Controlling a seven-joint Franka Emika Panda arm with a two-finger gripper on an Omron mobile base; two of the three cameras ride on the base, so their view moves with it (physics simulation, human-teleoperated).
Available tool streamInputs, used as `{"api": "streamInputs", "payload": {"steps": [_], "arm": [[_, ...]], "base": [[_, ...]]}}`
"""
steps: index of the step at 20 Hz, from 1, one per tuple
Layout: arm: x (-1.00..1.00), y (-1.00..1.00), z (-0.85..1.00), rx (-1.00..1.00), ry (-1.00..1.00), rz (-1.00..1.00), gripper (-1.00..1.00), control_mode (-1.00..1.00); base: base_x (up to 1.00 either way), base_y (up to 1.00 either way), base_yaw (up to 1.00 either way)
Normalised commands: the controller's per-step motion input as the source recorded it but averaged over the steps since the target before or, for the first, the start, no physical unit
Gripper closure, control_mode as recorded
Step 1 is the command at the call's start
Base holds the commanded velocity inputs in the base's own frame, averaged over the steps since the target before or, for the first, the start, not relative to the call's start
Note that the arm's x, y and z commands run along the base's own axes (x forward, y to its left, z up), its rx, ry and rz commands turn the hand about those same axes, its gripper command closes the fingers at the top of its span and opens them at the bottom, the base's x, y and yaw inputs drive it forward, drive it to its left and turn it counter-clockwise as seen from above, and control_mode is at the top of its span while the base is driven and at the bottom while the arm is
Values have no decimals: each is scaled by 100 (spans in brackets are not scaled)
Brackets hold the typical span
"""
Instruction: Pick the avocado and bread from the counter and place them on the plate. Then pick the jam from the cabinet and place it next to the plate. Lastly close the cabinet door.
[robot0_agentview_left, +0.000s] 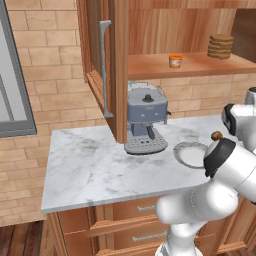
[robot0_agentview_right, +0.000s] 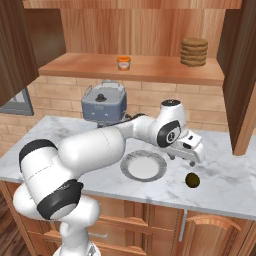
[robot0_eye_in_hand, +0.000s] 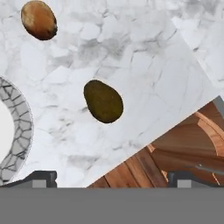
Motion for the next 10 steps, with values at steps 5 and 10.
{"api": "streamInputs", "payload": {"steps": [5,10], "arm": [[0,-16,-25,-8,5,20,-100,-100],[0,-23,-23,-8,16,27,-100,-100]], "base": [[0,0,0],[0,0,0]]}}
